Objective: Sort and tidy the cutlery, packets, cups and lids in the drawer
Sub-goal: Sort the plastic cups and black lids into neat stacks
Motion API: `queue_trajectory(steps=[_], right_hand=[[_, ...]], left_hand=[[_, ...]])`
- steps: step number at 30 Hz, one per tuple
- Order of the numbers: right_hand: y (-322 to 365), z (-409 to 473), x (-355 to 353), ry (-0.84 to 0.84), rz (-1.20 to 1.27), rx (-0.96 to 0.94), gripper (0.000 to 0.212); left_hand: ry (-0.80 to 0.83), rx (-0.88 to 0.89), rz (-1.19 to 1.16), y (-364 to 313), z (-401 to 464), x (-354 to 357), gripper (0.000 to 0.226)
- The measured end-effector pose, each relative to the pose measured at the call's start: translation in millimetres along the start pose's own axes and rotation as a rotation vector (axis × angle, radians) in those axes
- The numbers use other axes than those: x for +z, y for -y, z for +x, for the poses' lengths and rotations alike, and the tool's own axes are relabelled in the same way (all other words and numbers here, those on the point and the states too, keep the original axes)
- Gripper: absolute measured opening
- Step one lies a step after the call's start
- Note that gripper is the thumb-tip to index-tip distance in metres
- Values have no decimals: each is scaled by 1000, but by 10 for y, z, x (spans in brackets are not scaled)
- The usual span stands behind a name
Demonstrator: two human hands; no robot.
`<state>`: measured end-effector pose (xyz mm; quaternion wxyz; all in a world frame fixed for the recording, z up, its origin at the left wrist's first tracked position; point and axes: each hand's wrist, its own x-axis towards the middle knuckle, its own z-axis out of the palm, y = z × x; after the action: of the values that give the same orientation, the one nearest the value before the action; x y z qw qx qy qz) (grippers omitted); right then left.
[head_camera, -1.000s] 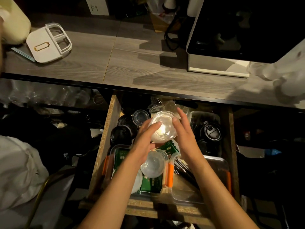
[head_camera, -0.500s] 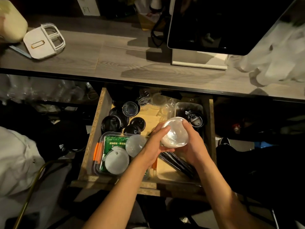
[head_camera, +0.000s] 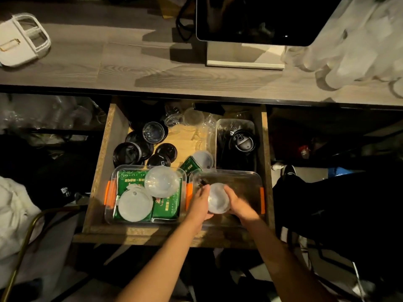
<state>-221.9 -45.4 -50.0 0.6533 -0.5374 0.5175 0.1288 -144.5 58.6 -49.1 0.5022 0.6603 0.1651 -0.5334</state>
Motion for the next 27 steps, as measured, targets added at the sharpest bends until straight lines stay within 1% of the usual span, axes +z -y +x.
queue_trajectory(steps=[2,5,7,10,11,13,14,16,17,18,19,21,23,27], right_hand=[[-67,91,-4,18,-53,-25,38],[-130,131,-6,33,12,16,26],[-119,124,-10,19,-10,-4,26],[-35,86,-17,-37,-121,-45,31],[6,70,-18,-71,-106,-72,28],[58,79,-27,-136,-9,-115,17],[116,58,-27,-154,42,-117,15],[274,0,-26,-157,90,-102,22],[350,-26,-18,-152,90,-123,30],[438,-68,-10,-153,94,-174,37],[526,-114,-1,-147,120,-237,39],[702,-174,28,-109,165,-366,34],[917,-217,85,-93,156,-446,29],[1291,-94,279,-108,136,-420,22]], left_hand=[[-5,7,42,55,48,49,41],[-66,53,129,85,46,85,41],[-82,93,175,79,37,66,41],[-89,139,260,45,38,32,41],[-94,164,287,20,20,18,42],[-110,220,334,-63,-18,-14,44],[-106,260,350,-113,-45,-31,42],[-71,322,324,-255,-137,-34,32],[-55,353,288,-330,-182,-33,29],[-44,370,244,-409,-217,-36,27],[-28,394,198,-504,-266,-38,25],[-2,445,125,-679,-337,-58,16],[2,497,72,-869,-400,-107,18],[-48,552,10,-1249,-414,-256,19]])
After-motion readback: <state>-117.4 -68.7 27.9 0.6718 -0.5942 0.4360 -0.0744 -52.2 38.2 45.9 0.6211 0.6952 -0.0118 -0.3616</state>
